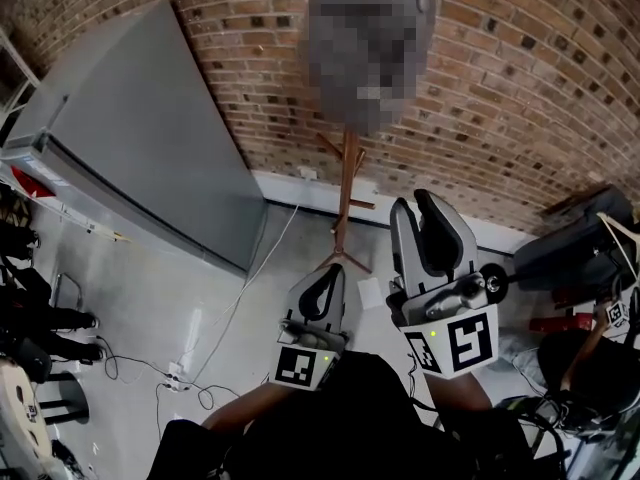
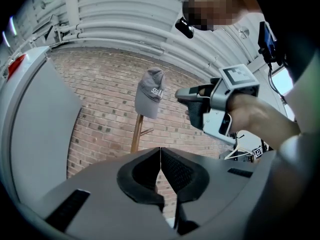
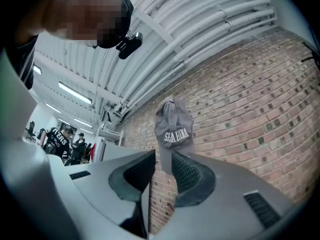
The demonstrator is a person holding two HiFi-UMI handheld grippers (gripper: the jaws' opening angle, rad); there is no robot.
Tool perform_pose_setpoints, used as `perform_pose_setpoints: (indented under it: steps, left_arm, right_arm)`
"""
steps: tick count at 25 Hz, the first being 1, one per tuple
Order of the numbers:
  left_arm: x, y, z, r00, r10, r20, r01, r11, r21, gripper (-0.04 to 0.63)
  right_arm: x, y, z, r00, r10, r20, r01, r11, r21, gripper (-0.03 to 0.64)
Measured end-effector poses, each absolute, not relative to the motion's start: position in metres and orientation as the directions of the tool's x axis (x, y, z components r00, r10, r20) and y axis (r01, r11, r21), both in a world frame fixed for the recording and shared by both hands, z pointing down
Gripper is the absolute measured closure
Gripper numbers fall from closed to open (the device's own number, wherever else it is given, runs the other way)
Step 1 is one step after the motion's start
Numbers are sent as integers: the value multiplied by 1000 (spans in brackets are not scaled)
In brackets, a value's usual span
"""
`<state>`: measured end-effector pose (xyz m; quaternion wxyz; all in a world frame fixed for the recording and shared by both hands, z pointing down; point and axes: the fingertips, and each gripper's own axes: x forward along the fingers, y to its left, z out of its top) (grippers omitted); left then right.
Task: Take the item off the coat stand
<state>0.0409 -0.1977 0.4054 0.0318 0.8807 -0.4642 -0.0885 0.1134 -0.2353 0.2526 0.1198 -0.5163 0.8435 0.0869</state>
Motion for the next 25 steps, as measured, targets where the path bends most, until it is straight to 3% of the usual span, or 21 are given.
perform_pose_setpoints:
  steps: [2,16,25]
  left_arm:
    - [43,-198,406,548,-827,-125,-816,-561,137,578]
    - [52,-199,408,522,-842,-138,-830,-539,142,578]
    - [46,-198,411,521,-841,-149,-827,-540,155,578]
  right_arm:
    - [115,-243,234,-453,-831,-322,-883,468,35,512]
    - [122,-277,186,-426,-799,-425,-892,449,51,489]
    - [112,-305,186,-434,-818,-377,-895,439,78,463]
